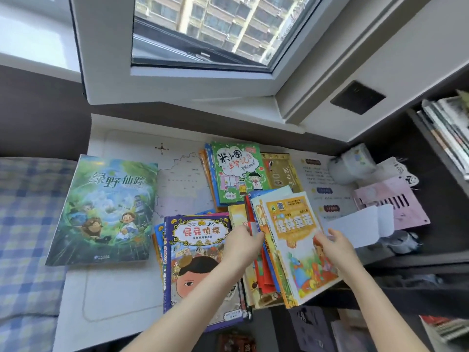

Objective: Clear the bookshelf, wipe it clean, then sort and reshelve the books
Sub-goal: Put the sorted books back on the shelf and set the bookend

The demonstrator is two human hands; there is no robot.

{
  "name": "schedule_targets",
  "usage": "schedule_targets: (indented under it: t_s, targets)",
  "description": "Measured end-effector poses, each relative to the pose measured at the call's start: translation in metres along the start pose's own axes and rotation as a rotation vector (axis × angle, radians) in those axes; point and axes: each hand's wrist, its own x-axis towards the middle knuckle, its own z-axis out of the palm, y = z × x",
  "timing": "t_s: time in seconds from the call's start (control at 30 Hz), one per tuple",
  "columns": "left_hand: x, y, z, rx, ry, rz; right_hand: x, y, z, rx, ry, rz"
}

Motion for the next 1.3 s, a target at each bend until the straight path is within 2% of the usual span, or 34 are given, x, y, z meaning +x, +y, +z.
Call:
schedule_targets:
  t_s: [0.1, 0.33, 0.43, 0.53, 0.6, 0.67, 0.77, 0.83, 0.9, 0.93, 1.07, 1.13, 1.23, 1.3]
  targets:
    - [0.005, 0.008, 0.007, 0.019, -0.013, -0.015, 0.021, 0.012, 0.004, 0.031, -0.159, 0.042]
    - [0.017, 0.022, 0.011, 0.042, 0.069, -0.08, 0.013, -0.004, 0.015, -0.362, -0.171, -0.151]
    - [0.019, 0.019, 0.013, 0.103, 0.097, -0.068, 0.007, -0.005, 0.021, -0.42, -0.168, -0.209]
    - [0.019, 0.022, 0.015, 0.303, 0.089, -0.039, 0.015, -0.002, 0.016, -0.453, -0.235, -0.178]
    - [0.02, 0.028, 0.007, 0.507, 0.025, -0.031, 0.021, -0.009, 0.007, -0.505, -0.274, -0.167]
    - [0.025, 0.039, -0.009, 0.702, 0.008, -0.024, 0.029, -0.025, -0.004, -0.51, -0.201, -0.198]
    - [0.047, 0.05, -0.044, 0.79, 0.186, -0.023, 0.051, -0.056, -0.01, -0.332, -0.06, -0.272]
    - [0.075, 0.048, -0.066, 0.654, 0.321, -0.053, 0.073, -0.079, -0.006, -0.153, -0.12, -0.283]
    - [0.101, 0.042, -0.08, 0.322, 0.384, -0.123, 0.102, -0.095, 0.005, 0.024, -0.212, -0.2]
    - [0.114, 0.039, -0.085, 0.187, 0.392, -0.166, 0.115, -0.1, 0.011, 0.08, -0.249, -0.154]
    - [0.16, 0.03, -0.083, -0.082, 0.377, -0.344, 0.163, -0.108, 0.042, 0.114, -0.41, -0.088]
    - [0.185, 0.027, -0.078, -0.171, 0.402, -0.369, 0.179, -0.111, 0.053, 0.128, -0.457, -0.076]
    - [0.214, 0.027, -0.07, -0.175, 0.483, -0.37, 0.196, -0.118, 0.064, 0.136, -0.564, -0.088]
    - [0.221, 0.028, -0.069, -0.228, 0.469, -0.37, 0.198, -0.118, 0.071, 0.115, -0.645, -0.134]
